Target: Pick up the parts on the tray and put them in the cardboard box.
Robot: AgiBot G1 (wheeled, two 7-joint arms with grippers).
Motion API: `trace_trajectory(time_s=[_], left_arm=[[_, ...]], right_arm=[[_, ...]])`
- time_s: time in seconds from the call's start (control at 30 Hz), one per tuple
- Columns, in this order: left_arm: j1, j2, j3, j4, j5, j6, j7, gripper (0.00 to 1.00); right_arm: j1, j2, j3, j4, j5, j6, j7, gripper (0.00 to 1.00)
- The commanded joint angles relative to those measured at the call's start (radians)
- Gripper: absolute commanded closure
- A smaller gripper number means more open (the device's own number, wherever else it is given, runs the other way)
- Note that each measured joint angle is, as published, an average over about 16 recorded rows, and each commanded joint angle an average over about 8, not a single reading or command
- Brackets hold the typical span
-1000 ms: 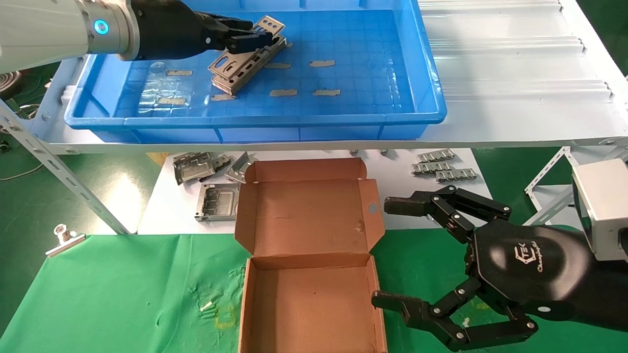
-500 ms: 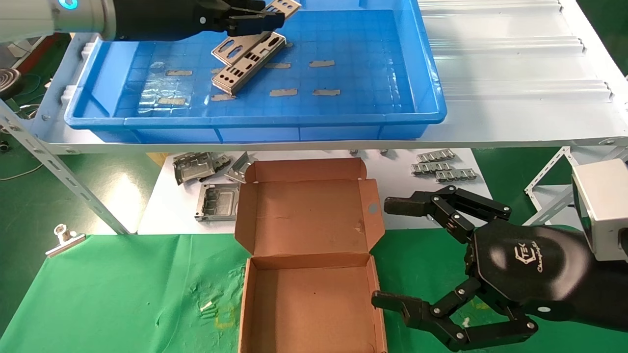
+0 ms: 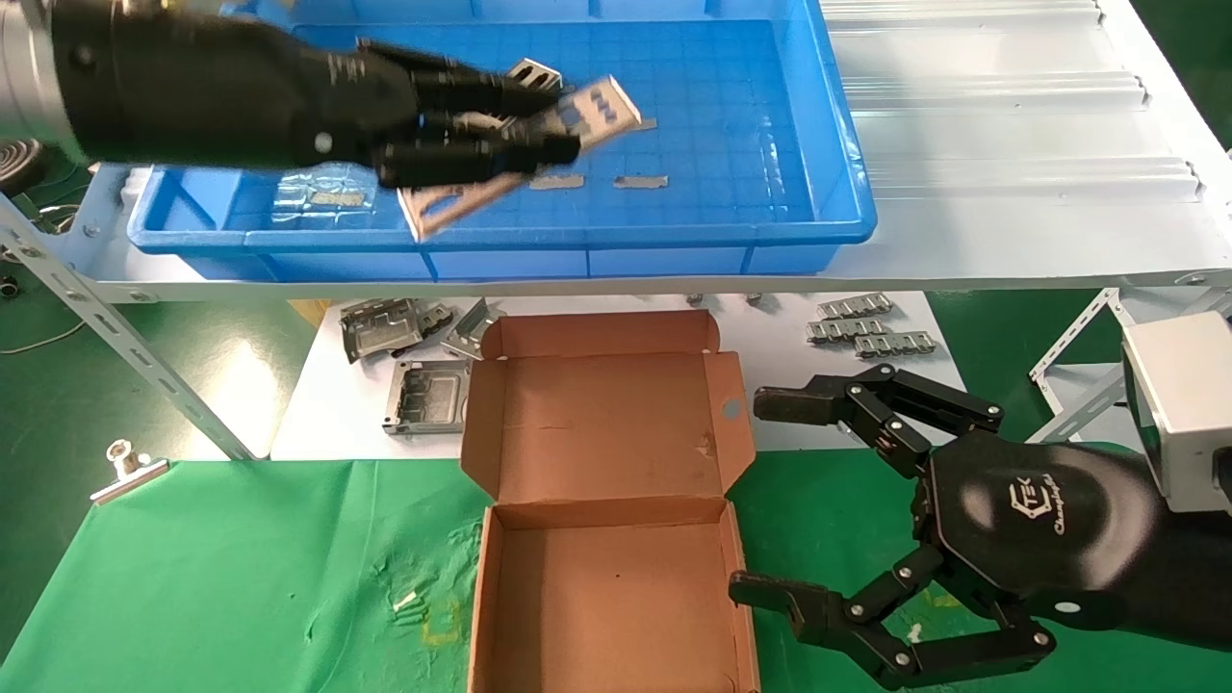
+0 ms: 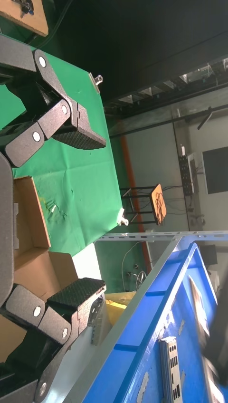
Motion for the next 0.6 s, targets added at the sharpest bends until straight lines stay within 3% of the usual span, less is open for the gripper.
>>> trace_trajectory(time_s=[0.03,0.37,0.6], left_arm=[[0.016,-0.012,-0.002,-0.016,-0.002,0.048,0.021,1.00],[0.320,-0.204,0.126,-0.559,-0.221,0.025,0.032,1.00],[0.507,-0.184,0.167,-0.687,-0.157,-0.164,0.199,1.00]], right_arm=[[0.000,0.000,0.000,0.000,0.000,0.000,0.000,0.00],[0.000,0.000,0.000,0.000,0.000,0.000,0.000,0.00],[0.000,0.000,0.000,0.000,0.000,0.000,0.000,0.00]])
